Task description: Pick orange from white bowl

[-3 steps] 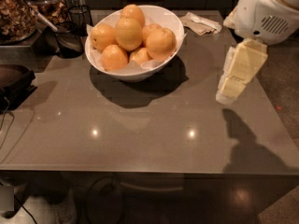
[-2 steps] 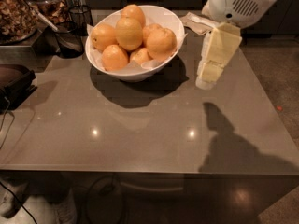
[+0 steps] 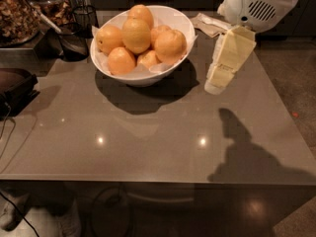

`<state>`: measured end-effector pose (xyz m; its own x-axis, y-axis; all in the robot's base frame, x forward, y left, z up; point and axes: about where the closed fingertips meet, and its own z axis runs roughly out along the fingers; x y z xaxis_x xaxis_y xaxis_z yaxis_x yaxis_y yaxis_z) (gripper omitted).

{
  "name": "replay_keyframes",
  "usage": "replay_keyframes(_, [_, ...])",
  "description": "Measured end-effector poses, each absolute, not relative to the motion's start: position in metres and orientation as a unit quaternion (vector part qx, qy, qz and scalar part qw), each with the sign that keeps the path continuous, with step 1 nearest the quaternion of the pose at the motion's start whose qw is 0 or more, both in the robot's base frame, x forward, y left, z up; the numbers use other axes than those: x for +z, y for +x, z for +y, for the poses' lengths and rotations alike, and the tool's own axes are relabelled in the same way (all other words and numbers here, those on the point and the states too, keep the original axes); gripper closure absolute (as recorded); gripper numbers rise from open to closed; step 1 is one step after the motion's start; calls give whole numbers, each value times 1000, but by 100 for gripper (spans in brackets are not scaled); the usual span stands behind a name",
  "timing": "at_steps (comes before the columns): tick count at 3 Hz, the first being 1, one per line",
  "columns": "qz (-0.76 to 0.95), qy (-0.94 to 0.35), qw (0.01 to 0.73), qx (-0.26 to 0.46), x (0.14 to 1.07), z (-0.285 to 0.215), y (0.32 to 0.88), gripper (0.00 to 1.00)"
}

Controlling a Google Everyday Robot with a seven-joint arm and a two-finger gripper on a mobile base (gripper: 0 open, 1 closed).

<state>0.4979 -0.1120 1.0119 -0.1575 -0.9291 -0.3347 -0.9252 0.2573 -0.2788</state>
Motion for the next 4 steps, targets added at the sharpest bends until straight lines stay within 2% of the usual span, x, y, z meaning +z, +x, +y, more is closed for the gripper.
replay_keyframes(1, [765, -578, 282, 39, 1009, -92, 534, 0])
replay_keyframes(2, [762, -564, 310, 72, 1004, -75, 572, 0])
replay_keyframes(4, [762, -565, 309, 62, 1000, -69, 575, 0])
